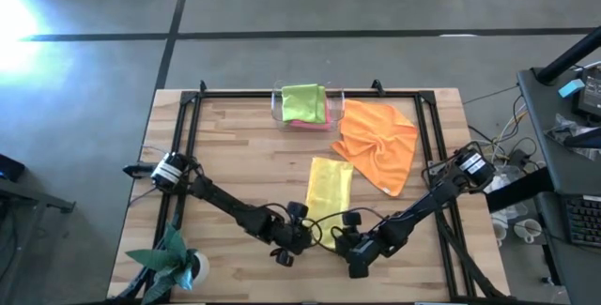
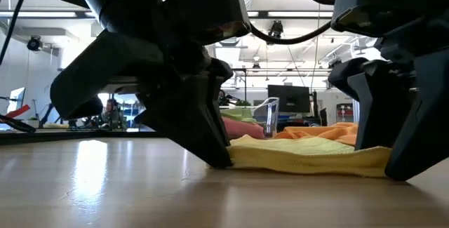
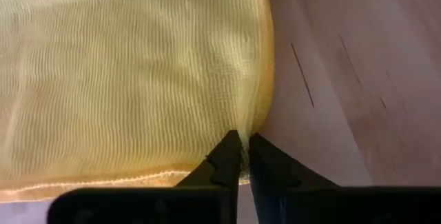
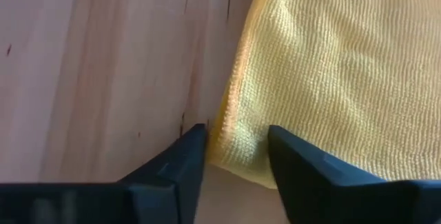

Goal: Fold microfiber towels
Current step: Fold the yellow microfiber towel

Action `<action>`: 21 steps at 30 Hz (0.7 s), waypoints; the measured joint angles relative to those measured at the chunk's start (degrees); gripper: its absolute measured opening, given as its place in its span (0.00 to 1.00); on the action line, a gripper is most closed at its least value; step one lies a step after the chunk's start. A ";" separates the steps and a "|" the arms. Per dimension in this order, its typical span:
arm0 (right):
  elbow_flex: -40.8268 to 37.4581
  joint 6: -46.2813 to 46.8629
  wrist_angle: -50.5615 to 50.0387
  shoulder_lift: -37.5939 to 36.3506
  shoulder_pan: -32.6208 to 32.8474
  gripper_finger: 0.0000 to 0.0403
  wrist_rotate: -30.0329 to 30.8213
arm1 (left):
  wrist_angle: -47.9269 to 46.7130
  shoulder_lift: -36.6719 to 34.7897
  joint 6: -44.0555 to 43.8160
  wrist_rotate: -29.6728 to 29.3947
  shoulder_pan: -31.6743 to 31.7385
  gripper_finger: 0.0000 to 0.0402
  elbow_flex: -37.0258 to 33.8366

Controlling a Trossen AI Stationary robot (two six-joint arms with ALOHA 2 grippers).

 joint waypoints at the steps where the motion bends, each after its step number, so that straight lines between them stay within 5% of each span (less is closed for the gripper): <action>1: 0.02 0.03 -0.02 0.09 -0.15 0.35 0.00 | 0.02 0.00 -0.10 0.00 0.03 0.03 0.00; 9: 0.04 4.15 -0.85 0.07 -0.26 0.04 0.17 | -0.24 -0.56 -4.24 0.46 0.09 0.01 -0.02; 21: 4.31 10.10 -3.02 -3.39 1.54 0.03 -1.25 | -1.11 -4.64 -7.73 11.62 0.07 0.01 0.79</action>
